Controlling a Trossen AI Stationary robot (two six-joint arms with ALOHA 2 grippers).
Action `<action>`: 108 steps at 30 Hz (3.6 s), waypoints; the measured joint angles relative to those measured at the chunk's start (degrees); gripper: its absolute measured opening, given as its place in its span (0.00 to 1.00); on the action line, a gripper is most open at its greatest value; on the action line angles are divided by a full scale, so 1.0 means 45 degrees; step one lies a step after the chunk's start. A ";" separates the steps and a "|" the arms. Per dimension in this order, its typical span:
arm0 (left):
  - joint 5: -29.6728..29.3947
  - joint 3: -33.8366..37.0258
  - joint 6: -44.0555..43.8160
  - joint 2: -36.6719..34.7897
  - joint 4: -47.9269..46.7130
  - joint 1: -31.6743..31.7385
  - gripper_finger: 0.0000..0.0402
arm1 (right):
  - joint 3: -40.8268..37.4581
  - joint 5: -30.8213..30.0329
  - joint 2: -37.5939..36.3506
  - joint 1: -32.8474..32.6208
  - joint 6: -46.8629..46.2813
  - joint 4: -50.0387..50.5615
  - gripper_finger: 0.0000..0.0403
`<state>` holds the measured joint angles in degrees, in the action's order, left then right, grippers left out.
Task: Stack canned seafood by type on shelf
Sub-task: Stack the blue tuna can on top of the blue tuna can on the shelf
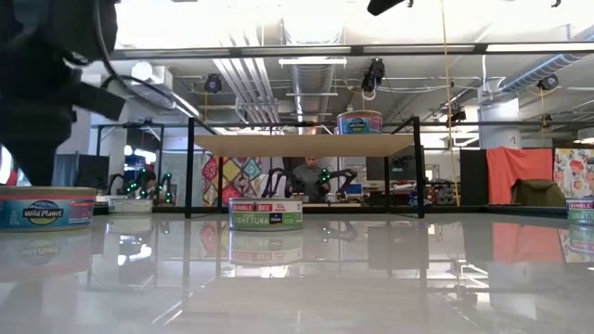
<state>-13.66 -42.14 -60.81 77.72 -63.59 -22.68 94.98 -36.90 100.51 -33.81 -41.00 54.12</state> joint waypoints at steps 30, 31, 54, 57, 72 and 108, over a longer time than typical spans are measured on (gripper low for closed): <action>-0.2443 -0.2840 0.5886 0.2964 0.4743 -0.4142 0.00 | -0.0981 0.0170 0.1066 0.0046 0.1544 -0.1818 0.99; -0.2488 -0.2654 0.5638 0.2928 0.4806 -0.4366 0.00 | -0.0981 0.0457 0.1310 0.0046 0.1940 -0.2139 0.99; -0.4029 0.1596 0.7562 0.3285 1.3549 -0.2233 0.00 | -0.3027 -0.0117 0.3035 0.1363 0.3961 -0.5118 0.99; -0.3968 0.1460 0.7973 0.3683 1.4494 -0.2125 0.00 | -0.3589 -0.0019 0.2685 0.1166 0.3605 -0.6022 0.99; -0.3516 -0.0642 0.9959 0.6103 1.5794 -0.2025 0.00 | -0.6765 0.1301 0.2950 0.0883 0.3598 -1.3777 0.99; -0.3649 -0.0386 0.8662 0.4804 1.4448 -0.2039 0.00 | -0.6203 0.1551 0.4386 0.1922 0.4339 -1.6424 0.99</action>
<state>-30.08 -43.88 -21.83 99.34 1.43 -31.85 67.07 -29.92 120.25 -25.16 -21.48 -19.79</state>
